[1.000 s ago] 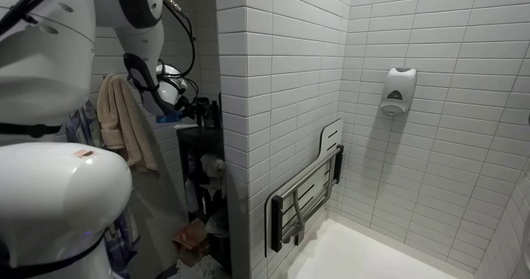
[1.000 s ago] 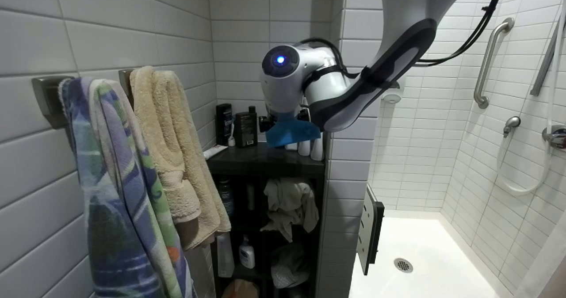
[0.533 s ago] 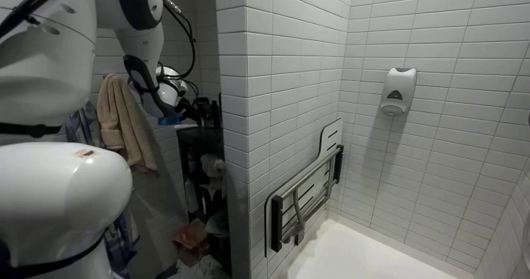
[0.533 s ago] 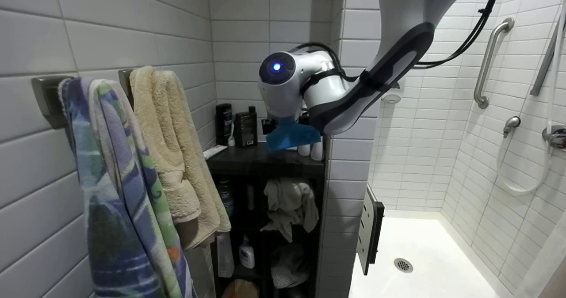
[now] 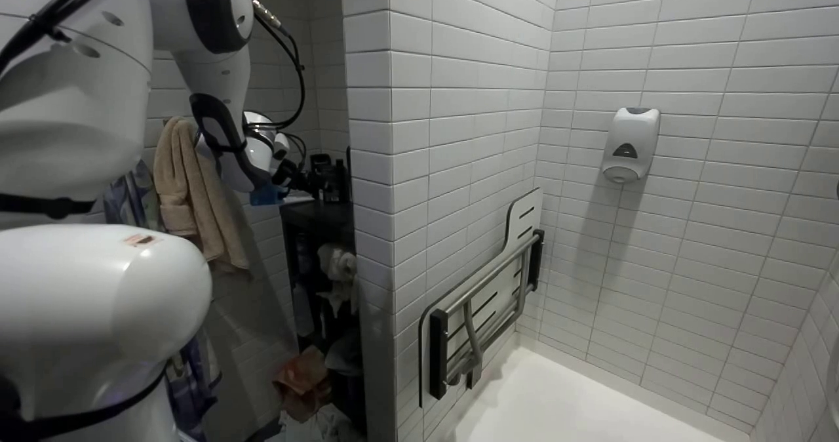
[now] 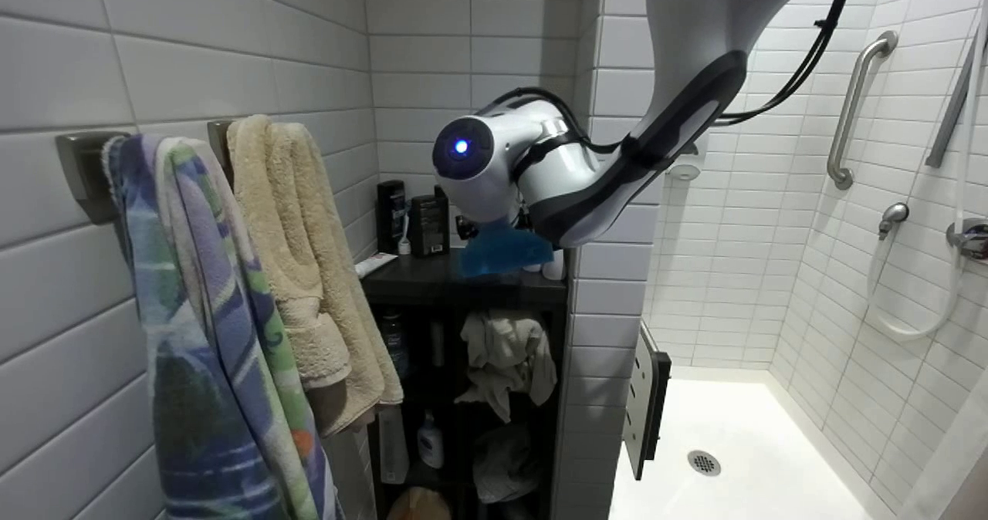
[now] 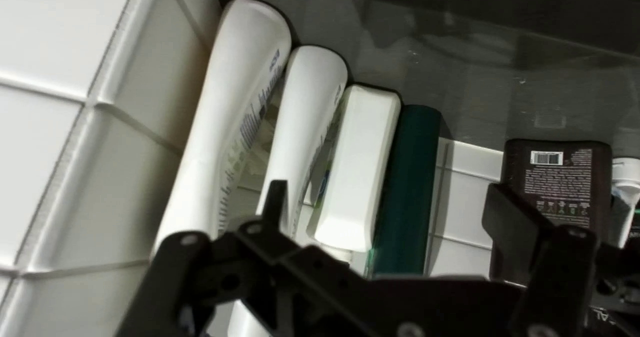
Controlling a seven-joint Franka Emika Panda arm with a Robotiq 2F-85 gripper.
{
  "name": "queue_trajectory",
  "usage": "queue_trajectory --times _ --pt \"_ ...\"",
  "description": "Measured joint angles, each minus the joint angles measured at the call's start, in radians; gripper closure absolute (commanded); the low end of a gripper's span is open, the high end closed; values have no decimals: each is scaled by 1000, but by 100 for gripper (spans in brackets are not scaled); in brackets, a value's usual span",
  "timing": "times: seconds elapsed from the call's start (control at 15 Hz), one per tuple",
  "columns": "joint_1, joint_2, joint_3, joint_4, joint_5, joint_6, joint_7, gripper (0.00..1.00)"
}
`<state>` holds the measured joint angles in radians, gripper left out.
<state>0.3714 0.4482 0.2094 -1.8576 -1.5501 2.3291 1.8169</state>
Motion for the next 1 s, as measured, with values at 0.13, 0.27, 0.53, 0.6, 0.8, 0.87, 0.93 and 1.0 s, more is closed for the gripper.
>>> queue_trajectory --times 0.13,0.27,0.53,0.6,0.8,0.87,0.93,1.0 --pt "0 3 1 0 -2 -20 18 0" --pt "-1 7 1 -1 -5 -31 37 0" --pt "-7 13 1 -3 -66 -30 118 0" --pt "-11 17 1 -3 -79 -29 134 0" --pt "-25 27 1 -2 -126 -26 181 0" --pt "-33 29 0 -2 -140 -19 195 0" --pt "-42 31 0 -2 -153 -10 205 0" --pt "-52 33 0 -2 -164 3 215 0"
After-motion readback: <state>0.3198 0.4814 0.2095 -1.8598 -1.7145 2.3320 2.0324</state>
